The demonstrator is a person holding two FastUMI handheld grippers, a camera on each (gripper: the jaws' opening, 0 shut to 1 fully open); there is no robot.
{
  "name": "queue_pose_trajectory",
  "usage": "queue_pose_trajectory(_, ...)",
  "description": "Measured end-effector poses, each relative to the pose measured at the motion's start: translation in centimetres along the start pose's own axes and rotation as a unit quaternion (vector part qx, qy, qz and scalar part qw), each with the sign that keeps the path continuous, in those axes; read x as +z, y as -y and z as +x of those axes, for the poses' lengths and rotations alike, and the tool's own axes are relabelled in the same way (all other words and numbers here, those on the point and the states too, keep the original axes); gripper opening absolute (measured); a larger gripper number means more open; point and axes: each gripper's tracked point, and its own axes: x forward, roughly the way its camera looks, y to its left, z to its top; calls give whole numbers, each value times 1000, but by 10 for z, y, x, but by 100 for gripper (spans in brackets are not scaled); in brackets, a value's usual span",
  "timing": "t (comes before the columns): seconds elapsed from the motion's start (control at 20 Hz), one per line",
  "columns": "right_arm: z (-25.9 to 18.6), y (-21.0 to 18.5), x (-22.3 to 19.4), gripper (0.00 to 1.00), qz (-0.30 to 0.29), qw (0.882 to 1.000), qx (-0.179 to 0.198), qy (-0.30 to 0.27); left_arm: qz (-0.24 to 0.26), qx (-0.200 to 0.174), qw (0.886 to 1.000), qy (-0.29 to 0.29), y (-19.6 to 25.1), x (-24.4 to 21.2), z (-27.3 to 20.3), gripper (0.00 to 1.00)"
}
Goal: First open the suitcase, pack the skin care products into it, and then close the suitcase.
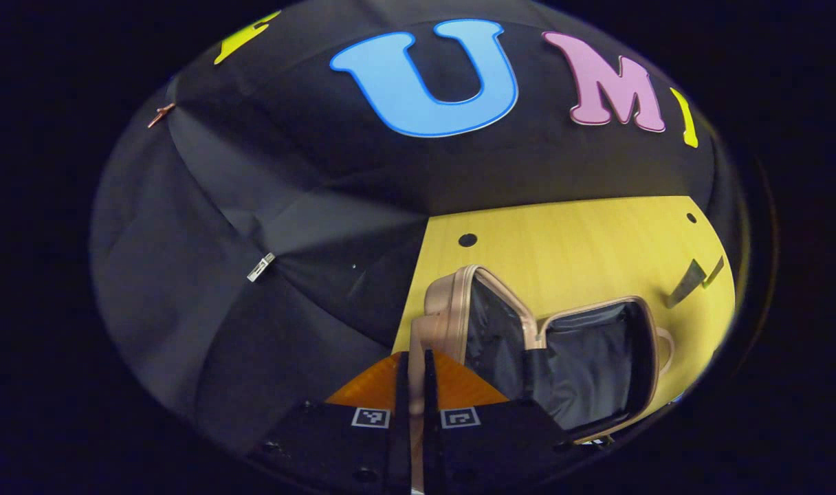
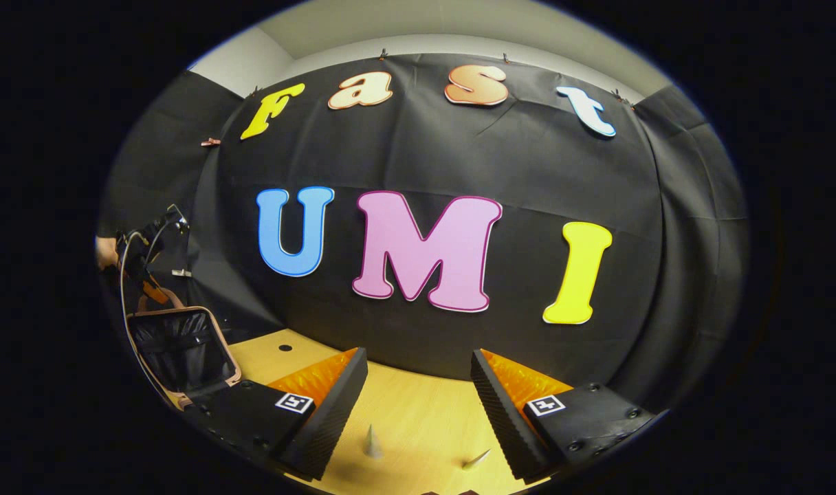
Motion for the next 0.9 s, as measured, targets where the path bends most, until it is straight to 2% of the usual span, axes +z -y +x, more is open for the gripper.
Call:
queue_pose_trajectory(0.1, 2, -9, -5, 96, -6, 1000, -7, -18, -14, 6, 1000, -24, -32, -24, 44, 12)
queue_pose_trajectory(0.25, 4, -17, -13, 96, 6, 999, -26, -44, -28, -14, 998, -63, -54, -66, 114, 15)
queue_pose_trajectory(0.3, 4, -18, -17, 96, 10, 998, -34, -55, -31, -18, 996, -82, -58, -84, 135, 13)
queue_pose_trajectory(0.4, 3, -17, -25, 96, 12, 996, -52, -75, -49, -16, 990, -131, -61, -118, 160, 13)
queue_pose_trajectory(0.5, 4, -16, -34, 96, 18, 993, -68, -90, -46, -17, 989, -138, -57, -135, 177, 16)
queue_pose_trajectory(0.6, 4, -19, -46, 96, 28, 991, -75, -110, -34, -18, 989, -140, -57, -147, 189, 23)
queue_pose_trajectory(0.75, 6, -21, -62, 96, 40, 987, -81, -130, -42, -30, 990, -129, -57, -154, 205, 39)
queue_pose_trajectory(0.8, 6, -21, -64, 96, 43, 987, -85, -133, -38, -23, 991, -124, -61, -156, 207, 45)
queue_pose_trajectory(0.85, 5, -21, -65, 96, 44, 986, -87, -133, -33, -16, 992, -119, -67, -155, 207, 60)
queue_pose_trajectory(0.9, 5, -19, -66, 96, 44, 986, -90, -133, -33, -15, 994, -103, -68, -149, 204, 67)
